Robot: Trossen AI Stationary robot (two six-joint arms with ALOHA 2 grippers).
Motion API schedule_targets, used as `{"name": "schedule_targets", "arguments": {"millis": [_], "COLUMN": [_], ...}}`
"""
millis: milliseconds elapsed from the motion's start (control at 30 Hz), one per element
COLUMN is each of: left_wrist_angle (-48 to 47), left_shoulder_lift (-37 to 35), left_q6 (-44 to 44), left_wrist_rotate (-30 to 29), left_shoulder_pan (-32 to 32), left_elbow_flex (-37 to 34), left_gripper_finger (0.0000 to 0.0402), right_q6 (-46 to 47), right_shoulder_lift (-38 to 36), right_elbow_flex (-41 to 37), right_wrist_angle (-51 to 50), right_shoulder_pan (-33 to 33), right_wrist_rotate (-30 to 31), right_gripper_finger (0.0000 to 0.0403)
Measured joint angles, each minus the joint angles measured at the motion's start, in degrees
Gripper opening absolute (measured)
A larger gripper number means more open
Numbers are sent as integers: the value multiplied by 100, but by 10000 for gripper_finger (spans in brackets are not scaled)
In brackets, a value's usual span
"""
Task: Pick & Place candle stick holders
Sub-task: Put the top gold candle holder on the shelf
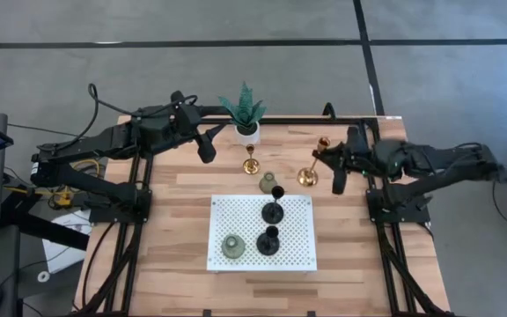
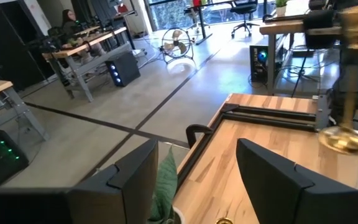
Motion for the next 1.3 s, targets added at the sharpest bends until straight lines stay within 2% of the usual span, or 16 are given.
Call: {"name": "schedule_targets", "arguments": {"millis": [300,467,600,800,1000,1300], "left_wrist_angle": [-48,-48,-50,-60,-87,-109], "left_shoulder_lift": [0,-2,-2,-2,-2,-2], "left_q6": [0,0,0,0,-17,-20], "left_wrist_rotate": [-148,-148,-148,-147,-148,-146], "left_shoulder_pan": [2,2,0,1,2,2], "left_elbow_flex": [0,0,0,0,0,0], "left_gripper_finger": [218,218,218,218,218,218], "right_q6": [740,751,751,1178,2609,3368], "right_shoulder_lift": [533,1033,1492,2160,2672,2892], "right_elbow_flex": [4,10,405,1267,1845,1875], "right_wrist_angle": [391,1254,1205,228,-1582,-2002], "right_shoulder_pan": [1905,2528,2804,2846,2756,2767], "right_wrist_rotate": [2146,3016,3462,3550,3554,3733], "right_gripper_finger": [4,3,3,3,3,3]}}
